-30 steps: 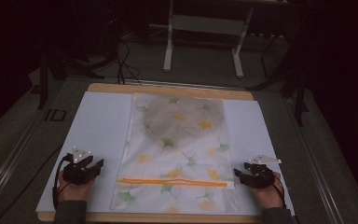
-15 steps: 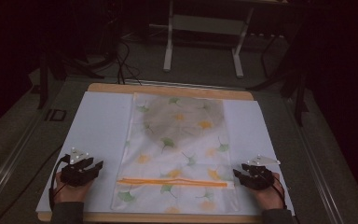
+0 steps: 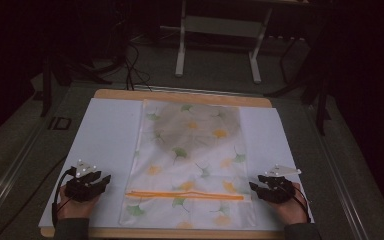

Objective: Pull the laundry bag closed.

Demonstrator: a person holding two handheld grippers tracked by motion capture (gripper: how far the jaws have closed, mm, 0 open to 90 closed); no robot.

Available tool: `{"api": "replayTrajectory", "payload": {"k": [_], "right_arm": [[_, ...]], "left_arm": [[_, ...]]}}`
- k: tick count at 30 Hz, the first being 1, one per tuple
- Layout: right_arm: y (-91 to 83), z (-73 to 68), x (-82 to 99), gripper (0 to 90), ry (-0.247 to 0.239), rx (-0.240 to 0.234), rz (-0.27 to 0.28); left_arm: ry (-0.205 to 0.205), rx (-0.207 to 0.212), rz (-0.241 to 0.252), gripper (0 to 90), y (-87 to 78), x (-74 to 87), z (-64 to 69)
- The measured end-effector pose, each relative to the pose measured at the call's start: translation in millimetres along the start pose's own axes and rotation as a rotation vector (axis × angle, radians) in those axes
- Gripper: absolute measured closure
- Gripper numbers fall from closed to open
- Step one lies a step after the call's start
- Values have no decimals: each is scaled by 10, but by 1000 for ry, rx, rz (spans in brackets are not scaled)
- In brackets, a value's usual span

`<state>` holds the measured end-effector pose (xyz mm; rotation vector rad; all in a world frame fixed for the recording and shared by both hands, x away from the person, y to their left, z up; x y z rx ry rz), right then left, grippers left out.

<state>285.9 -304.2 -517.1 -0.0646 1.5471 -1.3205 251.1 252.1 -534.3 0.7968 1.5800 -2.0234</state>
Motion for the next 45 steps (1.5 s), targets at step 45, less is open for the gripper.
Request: {"api": "replayTrajectory", "payload": {"k": [45], "right_arm": [[384,-466,-684,500,-257,-172,-36]], "left_arm": [[27,27,-18,625,-37,-5,43]]}}
Point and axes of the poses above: each handheld gripper's, and its own axes: y roughly forward along the jaws, x roughly out of its underside, z roughly to its right, the point moved 1 cm from there along y, roughly forward along the jaws, and after that the axes turned 12 degrees about -y, right-handed, at the moved point
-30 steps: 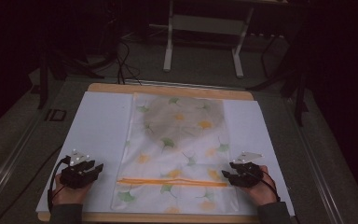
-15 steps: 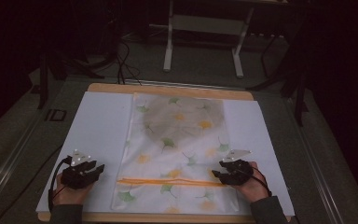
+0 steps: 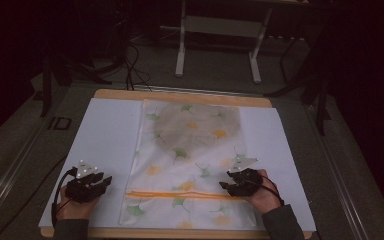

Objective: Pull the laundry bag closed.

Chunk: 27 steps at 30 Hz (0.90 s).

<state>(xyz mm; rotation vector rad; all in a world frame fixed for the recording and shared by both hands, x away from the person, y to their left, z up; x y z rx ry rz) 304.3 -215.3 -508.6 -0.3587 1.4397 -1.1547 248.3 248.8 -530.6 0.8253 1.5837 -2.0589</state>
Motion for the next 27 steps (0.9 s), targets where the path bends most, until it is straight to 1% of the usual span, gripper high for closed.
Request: {"api": "replayTrajectory", "payload": {"k": [4,7,10,18,24,27], "right_arm": [[28,-28,-64,499,-24,-11,1],[47,-48,-114,500,-31,-20,2],[69,-66,-161,501,-45,-28,0],[114,-118,-284,497,-76,-43,1],[159,-165,-354,496,-93,-60,3],[187,-188,-387,495,-109,-66,2]], "left_arm": [[-4,-2,2,616,2,0,2],[-3,0,1,609,1,-1,1],[6,11,2,612,-2,-3,5],[14,11,2,608,-2,-4,18],[30,12,4,612,-7,-6,24],[30,12,4,611,-5,-5,29]]}}
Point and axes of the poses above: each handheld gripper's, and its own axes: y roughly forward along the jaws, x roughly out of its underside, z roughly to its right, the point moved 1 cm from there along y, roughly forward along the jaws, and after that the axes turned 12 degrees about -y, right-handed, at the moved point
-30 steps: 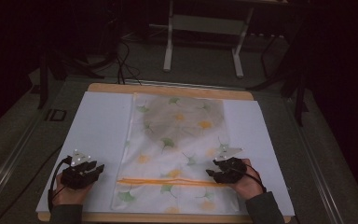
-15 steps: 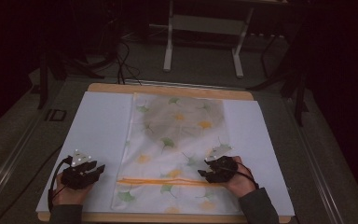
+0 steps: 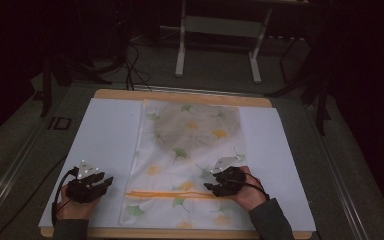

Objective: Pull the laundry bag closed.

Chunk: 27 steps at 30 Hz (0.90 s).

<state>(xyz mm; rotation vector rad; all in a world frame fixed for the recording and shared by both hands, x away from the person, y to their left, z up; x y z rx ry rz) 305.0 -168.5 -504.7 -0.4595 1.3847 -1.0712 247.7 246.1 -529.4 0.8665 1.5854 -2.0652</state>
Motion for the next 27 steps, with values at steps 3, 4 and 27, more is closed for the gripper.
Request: {"api": "replayTrajectory", "payload": {"k": [3,4,27], "right_arm": [[21,-14,-38,495,-15,-9,0],[26,-21,-52,495,-15,-10,0],[138,-137,-288,492,-79,-54,13]], "left_arm": [[4,0,-1,611,2,-1,1],[6,0,-2,611,3,-1,1],[8,-4,-4,599,5,-3,9]]}}
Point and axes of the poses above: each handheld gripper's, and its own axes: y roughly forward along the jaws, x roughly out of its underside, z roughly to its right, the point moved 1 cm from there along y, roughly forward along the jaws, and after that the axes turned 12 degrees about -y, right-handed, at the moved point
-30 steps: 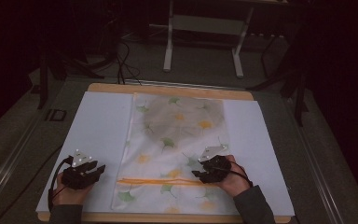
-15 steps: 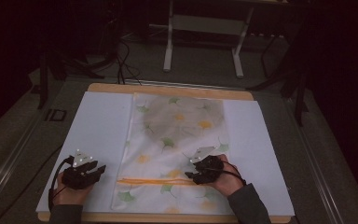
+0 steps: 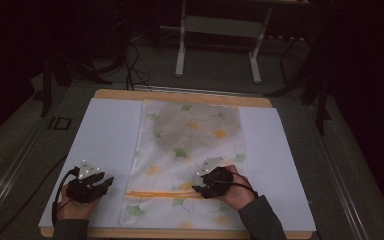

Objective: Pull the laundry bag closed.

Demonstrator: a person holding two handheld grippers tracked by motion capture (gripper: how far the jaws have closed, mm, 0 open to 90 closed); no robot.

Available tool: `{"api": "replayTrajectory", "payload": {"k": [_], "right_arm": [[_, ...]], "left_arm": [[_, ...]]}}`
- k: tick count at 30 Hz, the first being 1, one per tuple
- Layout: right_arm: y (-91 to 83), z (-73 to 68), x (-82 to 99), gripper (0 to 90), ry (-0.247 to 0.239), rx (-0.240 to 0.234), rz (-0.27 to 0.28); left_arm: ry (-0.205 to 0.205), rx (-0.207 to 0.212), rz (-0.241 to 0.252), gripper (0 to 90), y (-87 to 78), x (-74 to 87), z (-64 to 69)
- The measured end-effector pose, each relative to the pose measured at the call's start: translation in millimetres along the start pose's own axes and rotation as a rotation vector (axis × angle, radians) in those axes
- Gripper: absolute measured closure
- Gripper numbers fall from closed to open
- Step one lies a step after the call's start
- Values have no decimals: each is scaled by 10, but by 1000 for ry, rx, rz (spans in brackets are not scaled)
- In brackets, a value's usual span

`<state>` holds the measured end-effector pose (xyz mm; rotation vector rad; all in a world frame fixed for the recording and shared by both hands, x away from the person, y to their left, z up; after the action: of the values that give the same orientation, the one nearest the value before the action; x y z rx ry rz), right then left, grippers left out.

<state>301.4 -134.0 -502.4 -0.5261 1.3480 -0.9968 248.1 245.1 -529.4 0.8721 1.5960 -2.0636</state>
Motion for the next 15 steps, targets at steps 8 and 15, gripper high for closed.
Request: {"api": "replayTrajectory", "payload": {"k": [8,15], "right_arm": [[47,-40,-101,494,-25,-12,7],[88,-72,-172,490,-38,-21,22]], "left_arm": [[2,-3,0,599,-3,-1,2],[7,-6,-2,598,-2,-3,4]]}}
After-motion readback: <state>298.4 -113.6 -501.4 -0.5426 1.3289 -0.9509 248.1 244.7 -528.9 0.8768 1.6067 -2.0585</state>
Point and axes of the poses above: each handheld gripper's, and its own axes: y roughly forward along the jaws, x roughly out of its underside, z roughly to its right, the point moved 1 cm from there along y, roughly forward along the jaws, and after that the axes turned 12 degrees about -y, right-handed, at the moved point
